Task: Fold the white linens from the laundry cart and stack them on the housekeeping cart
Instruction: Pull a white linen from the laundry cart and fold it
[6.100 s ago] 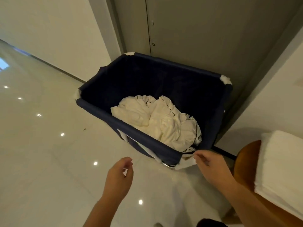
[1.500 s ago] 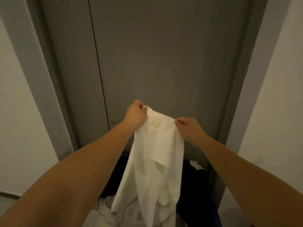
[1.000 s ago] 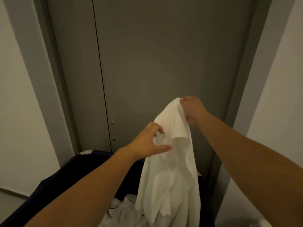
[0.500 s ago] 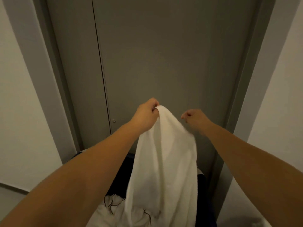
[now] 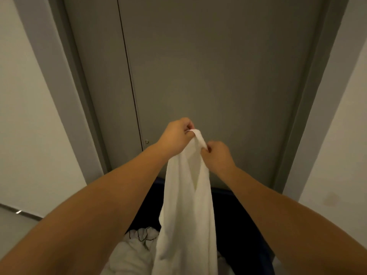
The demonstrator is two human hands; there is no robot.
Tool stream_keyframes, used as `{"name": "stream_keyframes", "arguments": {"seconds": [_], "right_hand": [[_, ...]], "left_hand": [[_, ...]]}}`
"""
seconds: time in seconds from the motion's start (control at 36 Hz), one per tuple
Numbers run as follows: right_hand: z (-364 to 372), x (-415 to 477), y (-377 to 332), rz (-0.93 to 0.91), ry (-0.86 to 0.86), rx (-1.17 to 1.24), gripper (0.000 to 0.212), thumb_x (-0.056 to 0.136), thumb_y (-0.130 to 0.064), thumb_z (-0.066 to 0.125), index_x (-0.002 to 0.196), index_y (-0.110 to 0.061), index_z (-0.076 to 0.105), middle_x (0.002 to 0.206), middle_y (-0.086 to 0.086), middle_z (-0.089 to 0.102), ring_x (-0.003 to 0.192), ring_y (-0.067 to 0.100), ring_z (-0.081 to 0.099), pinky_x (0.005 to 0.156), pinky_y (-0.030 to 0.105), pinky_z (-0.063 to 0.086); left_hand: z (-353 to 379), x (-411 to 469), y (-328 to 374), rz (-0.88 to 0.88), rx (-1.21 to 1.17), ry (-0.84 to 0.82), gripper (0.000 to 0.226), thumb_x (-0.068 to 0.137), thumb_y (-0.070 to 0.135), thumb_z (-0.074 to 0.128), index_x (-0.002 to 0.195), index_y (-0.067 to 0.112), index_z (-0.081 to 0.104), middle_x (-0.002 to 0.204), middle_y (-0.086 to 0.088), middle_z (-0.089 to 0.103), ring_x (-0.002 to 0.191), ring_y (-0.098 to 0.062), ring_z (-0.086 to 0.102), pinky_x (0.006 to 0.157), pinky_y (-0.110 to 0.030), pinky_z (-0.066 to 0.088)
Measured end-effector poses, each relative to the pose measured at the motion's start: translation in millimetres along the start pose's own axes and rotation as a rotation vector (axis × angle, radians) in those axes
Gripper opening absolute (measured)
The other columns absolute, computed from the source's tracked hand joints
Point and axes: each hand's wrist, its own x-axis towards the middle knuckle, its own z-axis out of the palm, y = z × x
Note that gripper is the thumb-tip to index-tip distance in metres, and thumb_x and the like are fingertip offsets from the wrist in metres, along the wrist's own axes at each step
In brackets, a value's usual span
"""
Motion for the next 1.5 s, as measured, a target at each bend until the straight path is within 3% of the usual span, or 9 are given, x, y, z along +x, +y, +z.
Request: {"name": "stream_keyframes", "arguments": {"seconds": [0.36, 0.67, 0.81, 0.94, 1.06, 1.11, 1.17, 1.33, 1.5], "right_hand": [[-42, 44, -53, -0.285, 0.268, -0.148, 0.021, 0.095, -0.01, 0.045, 0.098, 0.002, 0.062, 0.098, 0.021, 0.064, 0.092, 0.034, 0.059, 0.076, 0.035, 0.041], [-65, 57, -29, -0.243, 0.186, -0.288, 0.028, 0.098, -0.023, 0.049, 0.094, 0.002, 0.063, 0.095, 0.021, 0.063, 0.09, 0.036, 0.058, 0.078, 0.036, 0.043], [-42, 46, -28, -0.236, 0.061, -0.235, 0.029, 0.099, -0.026, 0.048, 0.077, -0.01, 0.059, 0.078, 0.007, 0.058, 0.078, 0.025, 0.054, 0.068, 0.029, 0.038], [-19, 27, -43, -0.335, -0.084, -0.121, 0.025, 0.099, -0.027, 0.047, 0.102, -0.009, 0.065, 0.09, 0.003, 0.062, 0.081, 0.017, 0.057, 0.072, 0.029, 0.043], [-15, 21, -47, -0.406, -0.142, -0.07, 0.023, 0.099, -0.024, 0.049, 0.096, -0.009, 0.066, 0.086, 0.007, 0.065, 0.078, 0.02, 0.059, 0.071, 0.033, 0.045], [-17, 22, -45, -0.403, -0.14, -0.061, 0.024, 0.099, -0.025, 0.049, 0.092, -0.007, 0.064, 0.084, 0.007, 0.064, 0.078, 0.021, 0.058, 0.069, 0.032, 0.043], [-20, 26, -39, -0.386, -0.131, -0.125, 0.021, 0.099, -0.024, 0.047, 0.085, -0.011, 0.057, 0.081, 0.003, 0.059, 0.075, 0.019, 0.053, 0.064, 0.03, 0.035], [-11, 30, -1, -0.159, -0.216, -0.338, 0.016, 0.093, -0.007, 0.046, 0.088, -0.007, 0.061, 0.089, 0.012, 0.063, 0.08, 0.025, 0.056, 0.066, 0.03, 0.041], [25, 2, 31, 0.045, -0.344, 0.013, 0.015, 0.091, -0.011, 0.059, 0.078, -0.013, 0.066, 0.074, 0.005, 0.066, 0.069, 0.016, 0.063, 0.075, 0.034, 0.054]], "left_hand": [[-8, -50, -92, -0.274, 0.202, -0.096, 0.023, 0.1, 0.021, 0.046, 0.114, 0.007, 0.058, 0.106, -0.012, 0.062, 0.093, -0.03, 0.06, 0.083, -0.039, 0.051], [-21, -66, -114, -0.428, -0.013, 0.058, 0.02, 0.092, 0.03, 0.062, 0.094, 0.011, 0.063, 0.076, 0.004, 0.054, 0.078, -0.02, 0.055, 0.058, -0.026, 0.039], [-23, -45, -68, -0.279, -0.152, -0.024, 0.062, 0.078, 0.044, 0.076, 0.13, 0.024, 0.05, 0.122, 0.007, 0.056, 0.099, -0.012, 0.057, 0.073, -0.021, 0.044], [-18, -28, -38, -0.189, -0.146, -0.098, 0.099, 0.081, 0.043, 0.074, 0.154, 0.028, 0.01, 0.154, 0.001, 0.031, 0.134, -0.02, 0.041, 0.087, -0.023, 0.037], [-18, -20, -39, -0.159, -0.157, -0.226, 0.058, 0.088, 0.037, 0.067, 0.141, 0.028, 0.044, 0.132, 0.005, 0.054, 0.117, -0.014, 0.055, 0.085, -0.023, 0.041], [-18, -15, -40, -0.144, -0.121, -0.205, 0.015, 0.091, 0.033, 0.063, 0.097, 0.02, 0.066, 0.087, 0.003, 0.062, 0.076, -0.011, 0.059, 0.064, -0.023, 0.041], [-20, -11, -40, -0.148, -0.052, -0.11, 0.027, 0.093, 0.032, 0.059, 0.077, 0.011, 0.063, 0.071, -0.002, 0.055, 0.061, -0.013, 0.049, 0.054, -0.024, 0.036], [-41, 5, -27, -0.091, 0.051, 0.115, 0.022, 0.096, 0.026, 0.052, 0.087, 0.01, 0.065, 0.075, -0.004, 0.058, 0.066, -0.018, 0.053, 0.057, -0.027, 0.039], [-75, 22, -18, -0.15, -0.013, 0.293, 0.024, 0.094, 0.02, 0.049, 0.076, 0.01, 0.061, 0.064, 0.001, 0.05, 0.055, -0.014, 0.046, 0.053, -0.027, 0.038]]}}
